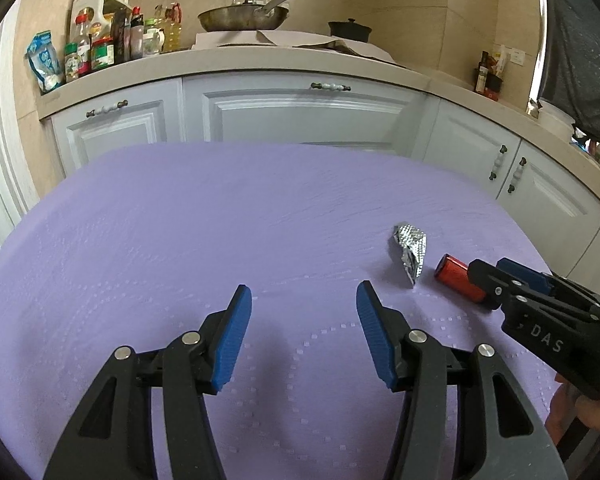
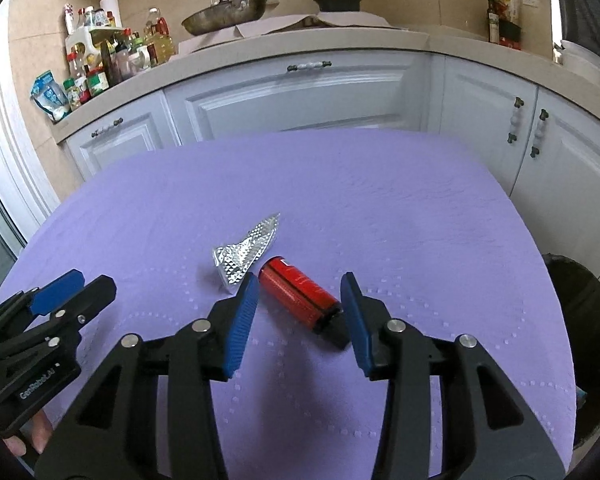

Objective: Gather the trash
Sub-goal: 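Grasp the red bottle with the right gripper while the left grasps the foil wrapper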

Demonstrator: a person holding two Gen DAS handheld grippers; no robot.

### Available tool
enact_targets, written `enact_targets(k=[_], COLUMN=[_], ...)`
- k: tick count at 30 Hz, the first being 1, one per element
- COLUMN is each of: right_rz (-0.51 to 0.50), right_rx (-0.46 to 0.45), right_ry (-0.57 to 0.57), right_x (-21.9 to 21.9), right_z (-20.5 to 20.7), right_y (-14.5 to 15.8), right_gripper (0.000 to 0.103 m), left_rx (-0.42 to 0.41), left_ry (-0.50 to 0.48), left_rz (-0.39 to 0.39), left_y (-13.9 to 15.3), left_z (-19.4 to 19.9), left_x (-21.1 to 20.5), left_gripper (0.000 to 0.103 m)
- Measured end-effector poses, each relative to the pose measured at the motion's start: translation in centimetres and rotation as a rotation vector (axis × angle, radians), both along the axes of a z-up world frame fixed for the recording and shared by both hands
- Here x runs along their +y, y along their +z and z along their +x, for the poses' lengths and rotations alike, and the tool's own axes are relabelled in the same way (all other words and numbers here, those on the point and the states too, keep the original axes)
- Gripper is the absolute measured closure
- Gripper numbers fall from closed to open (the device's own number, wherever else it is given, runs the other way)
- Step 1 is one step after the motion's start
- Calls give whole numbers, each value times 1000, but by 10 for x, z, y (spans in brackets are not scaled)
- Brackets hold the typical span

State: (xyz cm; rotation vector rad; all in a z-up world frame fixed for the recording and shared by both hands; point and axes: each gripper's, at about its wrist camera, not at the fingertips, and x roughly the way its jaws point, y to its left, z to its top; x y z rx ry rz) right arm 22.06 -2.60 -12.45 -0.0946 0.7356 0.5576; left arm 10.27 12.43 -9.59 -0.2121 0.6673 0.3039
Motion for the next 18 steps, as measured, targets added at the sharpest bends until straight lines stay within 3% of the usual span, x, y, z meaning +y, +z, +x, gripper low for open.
enact_targets(k=[8,13,18], right_rz=[-34,-48,-36], right_rx=[49,74,75], right_ry=[7,22,29], right_x=[7,9,7], right_z=[7,7,5], right_y=[-8,-13,-12], right_gripper=[61,75,78], left_rx=[3,4,6], left_ry=[-9,-16,-28], left_rz=[0,1,2], left_y=[-1,-2,-1], left_z=[0,1,4], left_x=[-1,-3,-7], left_gripper=[46,46,46])
